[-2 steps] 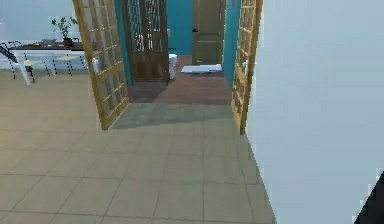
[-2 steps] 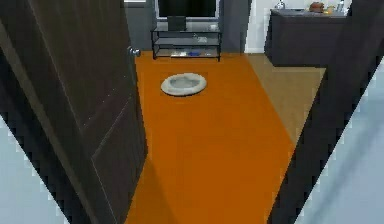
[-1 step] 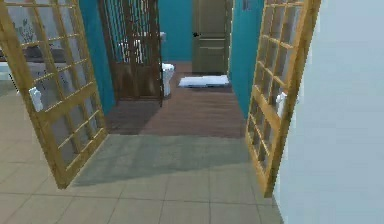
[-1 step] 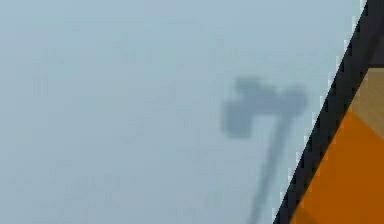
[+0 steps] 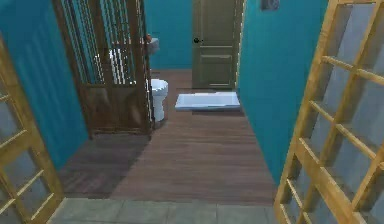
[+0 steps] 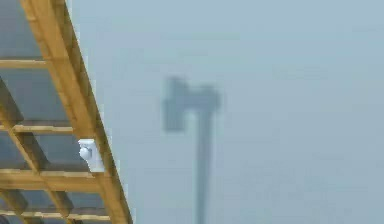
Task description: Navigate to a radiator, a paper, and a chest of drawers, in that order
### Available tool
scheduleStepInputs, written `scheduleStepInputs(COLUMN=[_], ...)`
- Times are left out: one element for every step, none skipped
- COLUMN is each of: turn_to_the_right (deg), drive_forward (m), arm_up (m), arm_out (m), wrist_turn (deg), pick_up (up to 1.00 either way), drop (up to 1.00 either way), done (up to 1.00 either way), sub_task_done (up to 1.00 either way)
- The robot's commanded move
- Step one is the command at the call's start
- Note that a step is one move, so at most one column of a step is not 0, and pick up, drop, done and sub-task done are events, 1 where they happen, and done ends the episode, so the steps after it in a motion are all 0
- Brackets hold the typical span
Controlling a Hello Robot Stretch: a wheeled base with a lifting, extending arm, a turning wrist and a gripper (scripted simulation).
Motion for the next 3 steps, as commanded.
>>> scheduleStepInputs(turn_to_the_right=[0.0, 6.0, 0.0], drive_forward=[1.00, 0.00, 0.50], arm_up=[0.00, 0.00, 0.00], arm_out=[0.00, 0.00, 0.00], wrist_turn=[0.0, 0.0, 0.0], pick_up=[0.00, 0.00, 0.00], drop=[0.00, 0.00, 0.00], done=[0.00, 0.00, 0.00], sub_task_done=[0.00, 0.00, 0.00])
